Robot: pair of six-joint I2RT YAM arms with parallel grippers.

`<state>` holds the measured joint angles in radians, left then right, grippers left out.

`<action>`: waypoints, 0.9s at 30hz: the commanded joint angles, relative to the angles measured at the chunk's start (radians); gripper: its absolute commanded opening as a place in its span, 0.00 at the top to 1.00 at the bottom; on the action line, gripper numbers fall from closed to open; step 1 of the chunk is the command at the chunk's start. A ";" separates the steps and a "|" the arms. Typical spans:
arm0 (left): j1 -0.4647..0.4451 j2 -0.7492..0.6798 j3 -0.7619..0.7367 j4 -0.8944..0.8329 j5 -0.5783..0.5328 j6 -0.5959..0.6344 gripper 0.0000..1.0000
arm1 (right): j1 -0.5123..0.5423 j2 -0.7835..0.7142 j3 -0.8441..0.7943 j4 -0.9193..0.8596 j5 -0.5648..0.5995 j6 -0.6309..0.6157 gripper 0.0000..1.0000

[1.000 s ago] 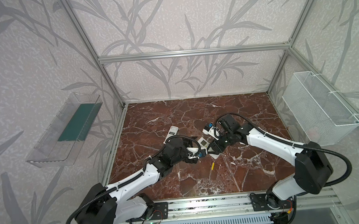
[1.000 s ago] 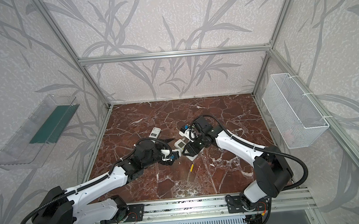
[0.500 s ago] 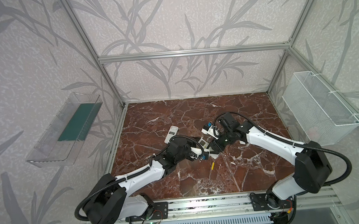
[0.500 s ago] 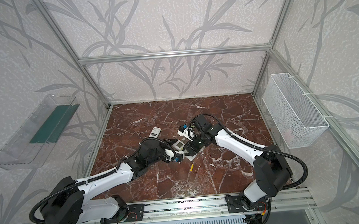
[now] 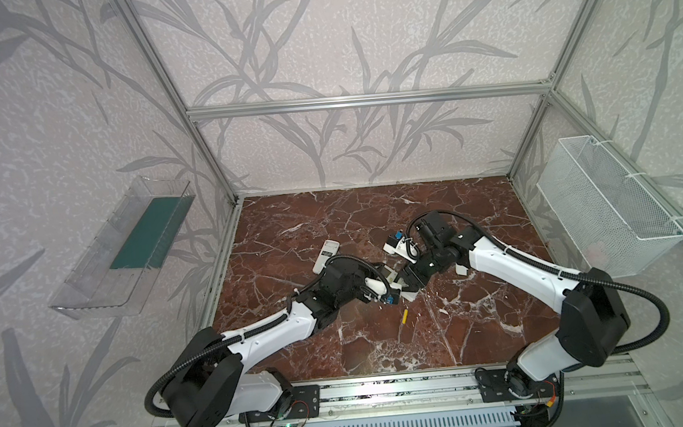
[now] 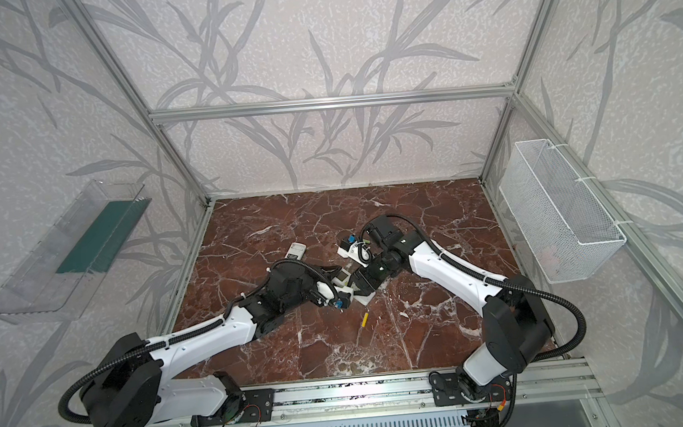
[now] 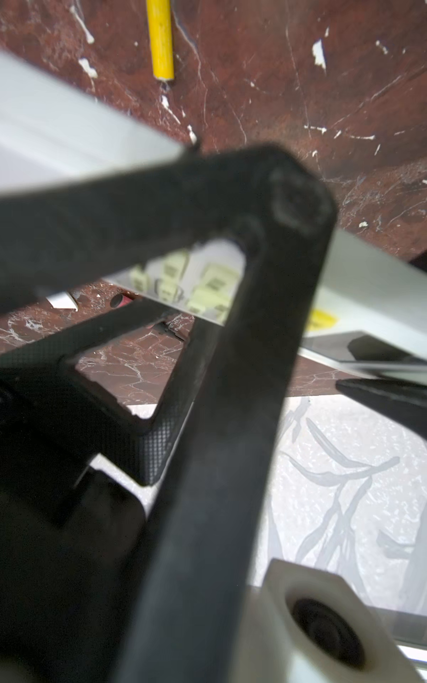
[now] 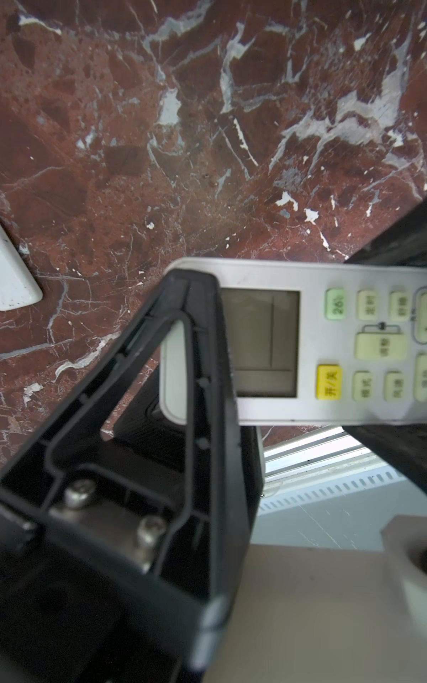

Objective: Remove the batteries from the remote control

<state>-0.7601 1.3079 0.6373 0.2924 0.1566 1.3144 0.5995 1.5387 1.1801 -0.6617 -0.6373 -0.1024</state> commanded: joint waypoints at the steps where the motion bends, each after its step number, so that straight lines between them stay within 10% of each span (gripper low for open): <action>1: -0.007 0.003 0.038 -0.015 0.015 -0.004 0.83 | 0.004 0.013 0.034 -0.021 -0.002 -0.042 0.74; 6: -0.007 0.001 0.045 -0.035 0.006 -0.017 1.00 | 0.003 0.012 0.041 -0.020 0.022 -0.042 0.68; 17: -0.008 -0.022 -0.002 -0.013 -0.059 -0.147 1.00 | 0.003 -0.216 -0.126 0.215 0.247 -0.100 0.34; 27: 0.015 -0.074 0.090 -0.308 -0.027 -0.263 1.00 | 0.003 -0.368 -0.219 0.337 0.278 -0.278 0.30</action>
<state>-0.7551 1.2686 0.6815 0.0826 0.1005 1.0939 0.5991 1.1847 0.9615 -0.3706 -0.3611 -0.2890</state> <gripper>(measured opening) 0.175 0.705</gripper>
